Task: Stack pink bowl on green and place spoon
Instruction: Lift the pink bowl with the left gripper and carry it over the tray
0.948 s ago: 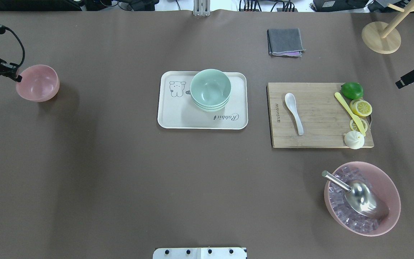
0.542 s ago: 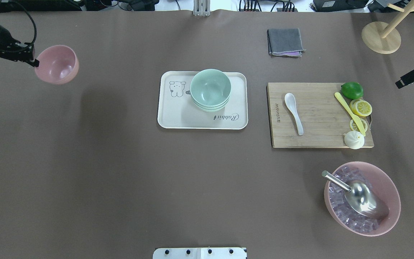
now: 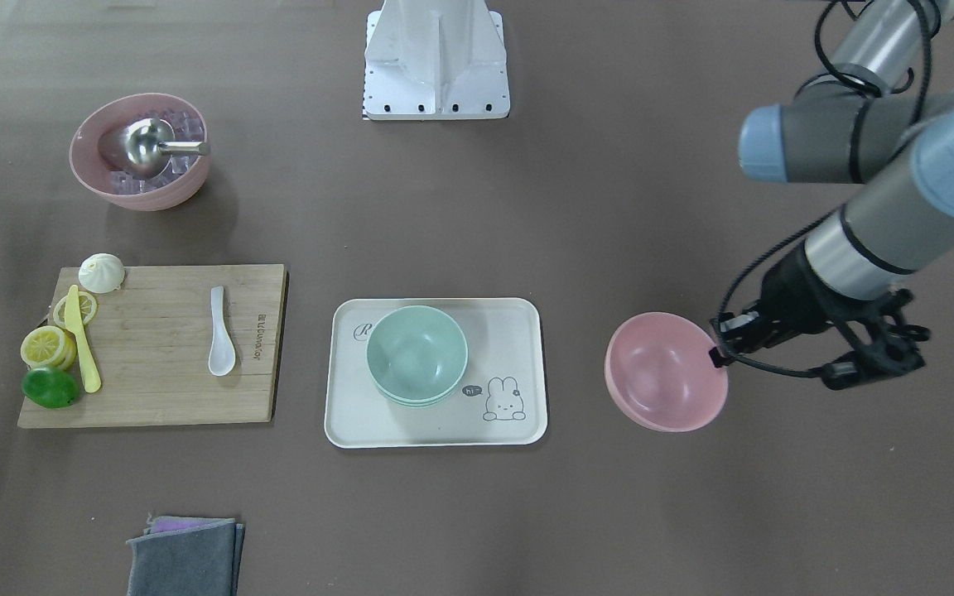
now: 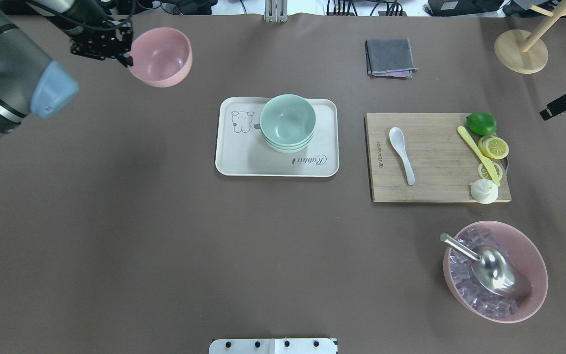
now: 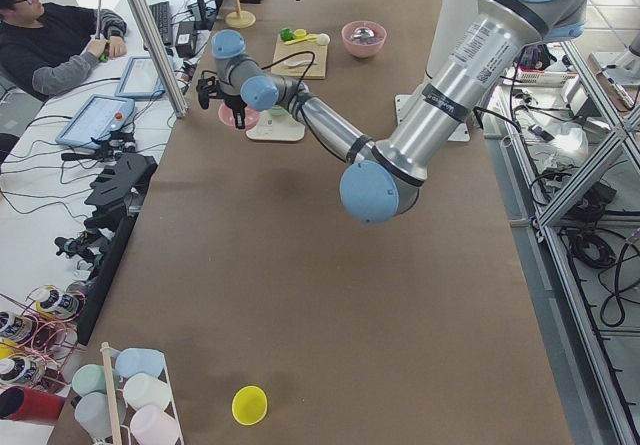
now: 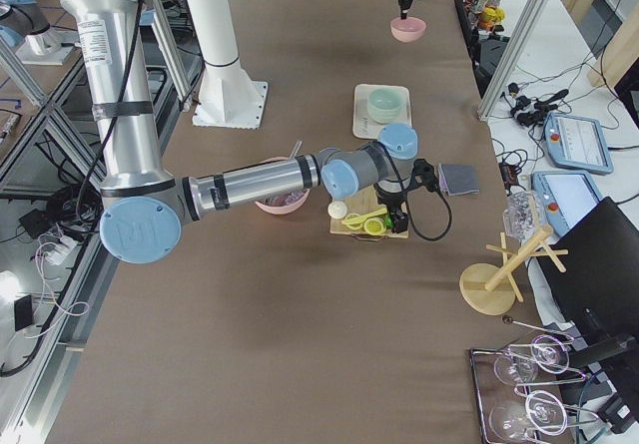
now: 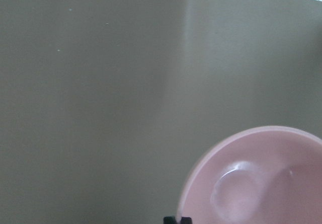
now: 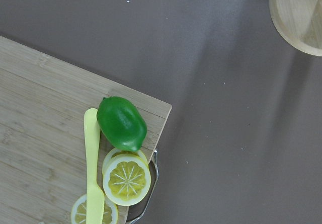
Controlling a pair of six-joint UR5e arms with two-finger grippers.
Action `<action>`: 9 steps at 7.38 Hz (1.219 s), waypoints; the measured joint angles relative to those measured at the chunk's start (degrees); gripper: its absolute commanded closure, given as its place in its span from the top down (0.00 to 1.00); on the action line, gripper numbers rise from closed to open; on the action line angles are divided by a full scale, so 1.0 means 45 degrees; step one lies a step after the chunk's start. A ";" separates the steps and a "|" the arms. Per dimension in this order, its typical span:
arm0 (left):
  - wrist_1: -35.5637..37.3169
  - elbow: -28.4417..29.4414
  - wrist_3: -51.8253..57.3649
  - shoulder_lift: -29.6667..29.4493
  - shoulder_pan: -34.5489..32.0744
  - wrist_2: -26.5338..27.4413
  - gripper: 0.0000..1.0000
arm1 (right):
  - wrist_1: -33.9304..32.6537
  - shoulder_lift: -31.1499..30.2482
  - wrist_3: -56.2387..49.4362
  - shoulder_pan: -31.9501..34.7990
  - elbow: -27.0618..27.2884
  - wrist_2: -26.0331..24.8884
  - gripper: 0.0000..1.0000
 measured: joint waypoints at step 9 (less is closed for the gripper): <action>0.0277 0.2916 -0.4203 -0.3875 0.4041 0.3176 0.00 | -0.0008 0.0005 0.0034 -0.0001 -0.0010 -0.0001 1.00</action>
